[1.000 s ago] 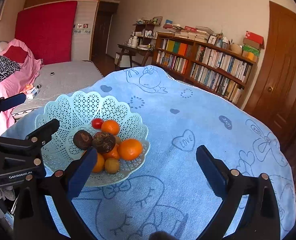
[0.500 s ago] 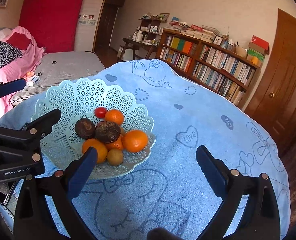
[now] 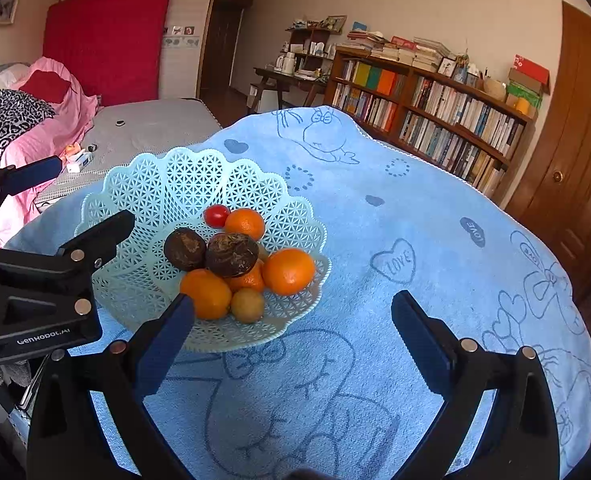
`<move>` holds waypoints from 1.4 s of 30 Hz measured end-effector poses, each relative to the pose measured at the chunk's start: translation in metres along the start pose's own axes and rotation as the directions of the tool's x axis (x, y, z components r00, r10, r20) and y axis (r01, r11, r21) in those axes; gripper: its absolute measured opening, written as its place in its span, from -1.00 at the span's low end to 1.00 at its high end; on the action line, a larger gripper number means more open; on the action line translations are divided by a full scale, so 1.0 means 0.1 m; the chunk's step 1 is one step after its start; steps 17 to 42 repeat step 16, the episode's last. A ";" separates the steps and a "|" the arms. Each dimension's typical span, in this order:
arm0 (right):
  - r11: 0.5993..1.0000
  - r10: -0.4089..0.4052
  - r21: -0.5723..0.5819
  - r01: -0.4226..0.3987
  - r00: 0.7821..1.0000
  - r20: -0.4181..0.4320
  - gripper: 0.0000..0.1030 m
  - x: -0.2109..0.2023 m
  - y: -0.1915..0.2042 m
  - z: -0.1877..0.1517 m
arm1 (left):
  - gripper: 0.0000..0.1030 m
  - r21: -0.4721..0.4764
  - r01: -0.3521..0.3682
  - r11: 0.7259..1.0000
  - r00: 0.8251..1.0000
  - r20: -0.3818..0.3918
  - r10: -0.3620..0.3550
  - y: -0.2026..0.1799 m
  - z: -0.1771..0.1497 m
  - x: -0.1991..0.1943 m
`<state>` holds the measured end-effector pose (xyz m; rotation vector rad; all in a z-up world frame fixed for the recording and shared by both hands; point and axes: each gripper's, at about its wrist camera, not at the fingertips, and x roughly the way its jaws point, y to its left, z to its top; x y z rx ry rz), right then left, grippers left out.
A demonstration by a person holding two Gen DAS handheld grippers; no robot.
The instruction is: Organize fruits
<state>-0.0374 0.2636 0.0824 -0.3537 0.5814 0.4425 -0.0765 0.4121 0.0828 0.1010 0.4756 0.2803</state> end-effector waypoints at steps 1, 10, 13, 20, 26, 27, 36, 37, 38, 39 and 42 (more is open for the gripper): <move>1.000 -0.004 0.001 0.004 1.000 0.002 0.90 -0.01 0.00 0.00 | 0.94 0.001 0.000 1.000 1.000 0.000 0.000 0.00 0.00 0.00; 0.999 -0.037 0.038 0.038 0.999 -0.021 0.90 -0.03 -0.19 -0.08 | 0.94 0.011 0.009 1.000 1.000 0.006 -0.009 -0.06 0.01 -0.04; 0.993 -0.050 0.101 0.057 0.996 -0.069 0.90 0.00 -0.42 -0.18 | 0.94 0.019 0.023 1.000 1.000 0.005 -0.023 -0.12 0.02 -0.08; 0.978 -0.079 0.184 0.103 0.988 -0.130 0.90 0.05 -0.75 -0.33 | 0.94 0.035 0.063 0.997 0.998 -0.002 -0.063 -0.25 0.03 -0.11; 0.978 -0.079 0.184 0.103 0.988 -0.130 0.90 0.05 -0.75 -0.33 | 0.94 0.035 0.063 0.997 0.998 -0.002 -0.063 -0.25 0.03 -0.11; 0.978 -0.079 0.184 0.103 0.988 -0.130 0.90 0.05 -0.75 -0.33 | 0.94 0.035 0.063 0.997 0.998 -0.002 -0.063 -0.25 0.03 -0.11; 0.978 -0.079 0.184 0.103 0.988 -0.130 0.90 0.05 -0.75 -0.33 | 0.94 0.035 0.063 0.997 0.998 -0.002 -0.063 -0.25 0.03 -0.11; 0.978 -0.079 0.184 0.103 0.988 -0.130 0.90 0.05 -0.75 -0.33 | 0.94 0.035 0.063 0.997 0.998 -0.002 -0.063 -0.25 0.03 -0.11; 0.978 -0.079 0.184 0.103 0.988 -0.130 0.90 0.05 -0.75 -0.33 | 0.94 0.035 0.063 0.997 0.998 -0.002 -0.063 -0.25 0.03 -0.11; 0.978 -0.079 0.184 0.103 0.988 -0.130 0.90 0.05 -0.75 -0.33 | 0.94 0.035 0.063 0.997 0.998 -0.002 -0.063 -0.25 0.03 -0.11; 0.978 -0.079 0.184 0.103 0.988 -0.130 0.90 0.05 -0.75 -0.33 | 0.94 0.035 0.063 0.997 0.998 -0.002 -0.063 -0.25 0.03 -0.11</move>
